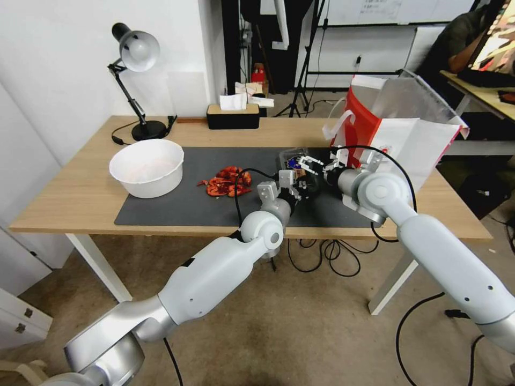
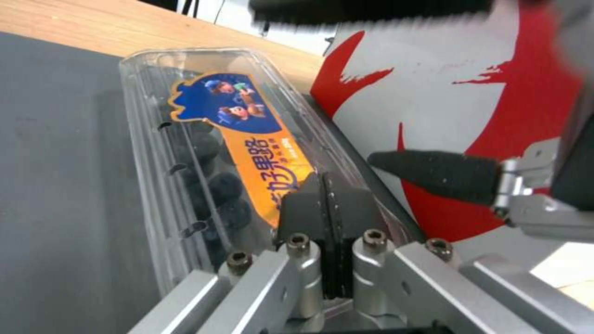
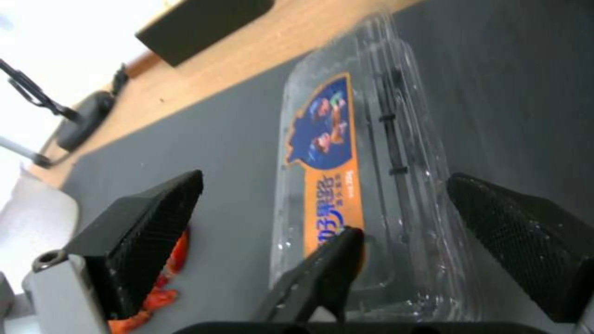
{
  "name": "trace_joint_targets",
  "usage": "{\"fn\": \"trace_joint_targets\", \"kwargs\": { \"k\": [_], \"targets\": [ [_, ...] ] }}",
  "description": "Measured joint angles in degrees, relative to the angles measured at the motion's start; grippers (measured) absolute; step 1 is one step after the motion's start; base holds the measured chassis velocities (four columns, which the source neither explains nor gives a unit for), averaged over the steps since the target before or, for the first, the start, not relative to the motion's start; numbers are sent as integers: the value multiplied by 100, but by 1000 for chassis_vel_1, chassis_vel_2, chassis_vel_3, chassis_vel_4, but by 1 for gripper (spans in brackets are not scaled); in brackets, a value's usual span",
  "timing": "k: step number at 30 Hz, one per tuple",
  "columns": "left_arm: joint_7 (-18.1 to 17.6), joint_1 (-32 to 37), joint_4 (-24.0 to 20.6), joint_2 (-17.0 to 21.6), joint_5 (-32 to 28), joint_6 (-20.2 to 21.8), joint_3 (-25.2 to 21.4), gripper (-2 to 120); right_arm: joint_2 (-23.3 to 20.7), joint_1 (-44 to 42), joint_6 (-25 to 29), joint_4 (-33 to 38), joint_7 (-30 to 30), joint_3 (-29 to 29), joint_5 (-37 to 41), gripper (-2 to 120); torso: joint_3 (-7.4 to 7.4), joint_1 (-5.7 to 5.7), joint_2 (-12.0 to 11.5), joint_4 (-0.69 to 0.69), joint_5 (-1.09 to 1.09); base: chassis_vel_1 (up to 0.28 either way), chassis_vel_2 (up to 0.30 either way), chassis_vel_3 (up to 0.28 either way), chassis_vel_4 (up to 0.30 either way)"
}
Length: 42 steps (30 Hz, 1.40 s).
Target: Close the disposable takeout box, then place it into the delivery bag.
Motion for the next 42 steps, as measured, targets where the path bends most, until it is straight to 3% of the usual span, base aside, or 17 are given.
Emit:
{"fn": "trace_joint_targets", "kwargs": {
  "k": [20, 42],
  "targets": [
    [26, -19, -54, 107, -76, -1, 15, 0, 112, 333, -379, -397, 116, -218, -153, 100, 0, 0, 0, 0, -1, 0, 0, 0, 0],
    [26, 31, -134, 130, -94, 5, 7, 0, 44, 636, -1208, -775, -30, -369, 138, 100, 0, -1, 0, 0, -1, 0, 0, 0, 0]
  ]
}}
